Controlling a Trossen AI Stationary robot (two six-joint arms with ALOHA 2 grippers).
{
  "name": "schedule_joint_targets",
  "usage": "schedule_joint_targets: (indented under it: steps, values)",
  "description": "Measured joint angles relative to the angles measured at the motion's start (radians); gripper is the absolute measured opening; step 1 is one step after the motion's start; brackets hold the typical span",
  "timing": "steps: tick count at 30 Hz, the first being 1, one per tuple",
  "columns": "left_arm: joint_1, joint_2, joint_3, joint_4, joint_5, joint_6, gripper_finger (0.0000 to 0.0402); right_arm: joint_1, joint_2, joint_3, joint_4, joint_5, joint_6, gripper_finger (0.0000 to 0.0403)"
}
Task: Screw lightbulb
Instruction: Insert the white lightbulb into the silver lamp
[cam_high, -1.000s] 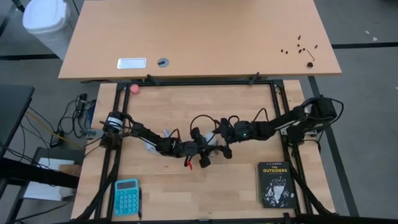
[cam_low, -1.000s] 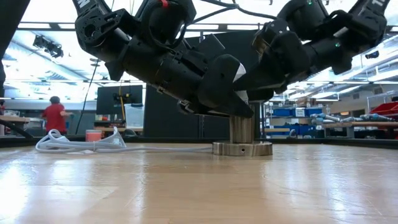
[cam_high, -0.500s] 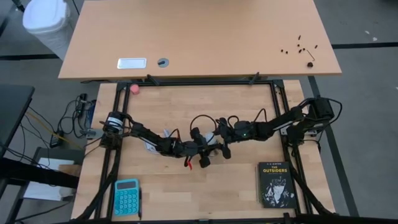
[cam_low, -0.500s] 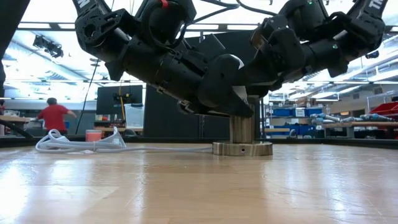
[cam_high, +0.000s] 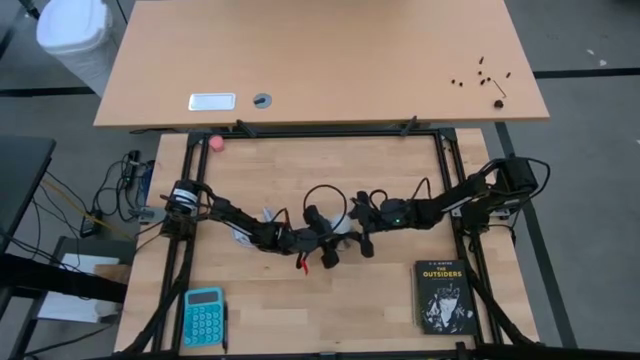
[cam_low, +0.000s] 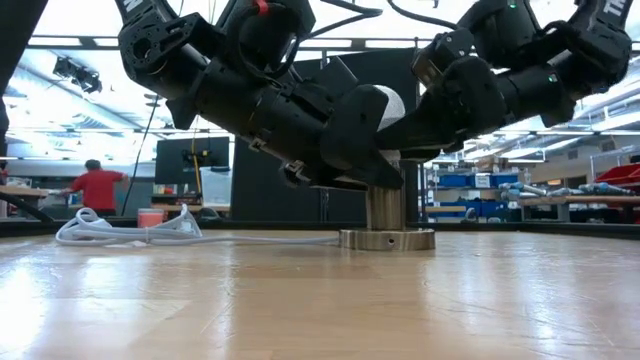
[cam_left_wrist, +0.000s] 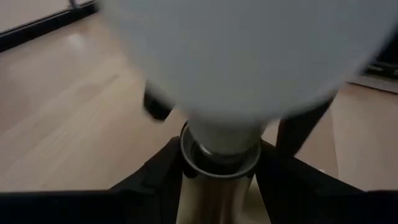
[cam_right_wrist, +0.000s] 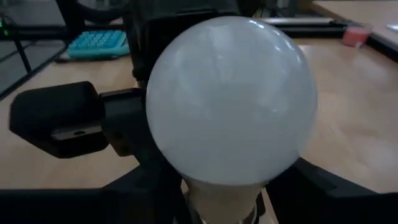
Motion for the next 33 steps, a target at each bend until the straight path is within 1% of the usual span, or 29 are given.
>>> schedule_joint_targets:
  steps: [3, 6, 13, 17, 22, 25, 28, 30, 33]
  values:
    - [-0.005, 0.001, -0.002, 0.010, -0.041, -0.018, 0.0178, 0.000, 0.013, -0.030, 0.069, 0.022, 0.008, 0.0214]
    - [-0.006, 0.002, -0.002, 0.015, -0.069, -0.022, 0.0178, 0.000, 0.032, -0.031, 0.090, 0.024, 0.011, 0.0214]
    - [-0.005, 0.003, -0.003, 0.037, -0.094, -0.023, 0.0178, 0.002, 0.037, -0.030, 0.071, 0.035, 0.071, 0.0213]
    - [-0.005, 0.004, -0.004, 0.035, -0.095, -0.022, 0.0178, 0.002, 0.036, -0.010, 0.019, 0.038, 0.099, 0.0205]
    - [-0.005, 0.004, -0.004, 0.034, -0.090, -0.021, 0.0178, 0.002, 0.035, 0.031, -0.044, 0.023, 0.091, 0.0199]
    - [-0.005, 0.004, -0.004, 0.031, -0.082, -0.020, 0.0178, -0.004, 0.035, 0.053, -0.094, 0.013, 0.091, 0.0207]
    - [-0.005, 0.003, -0.002, 0.016, -0.080, -0.021, 0.0178, -0.019, 0.034, 0.066, -0.126, -0.030, 0.093, 0.0222]
    - [-0.006, 0.002, 0.000, 0.009, -0.077, -0.022, 0.0178, -0.029, 0.017, 0.066, -0.151, -0.064, 0.097, 0.0231]
    - [-0.006, 0.001, 0.001, 0.006, -0.077, -0.025, 0.0178, -0.032, -0.034, 0.065, -0.235, -0.068, 0.090, 0.0242]
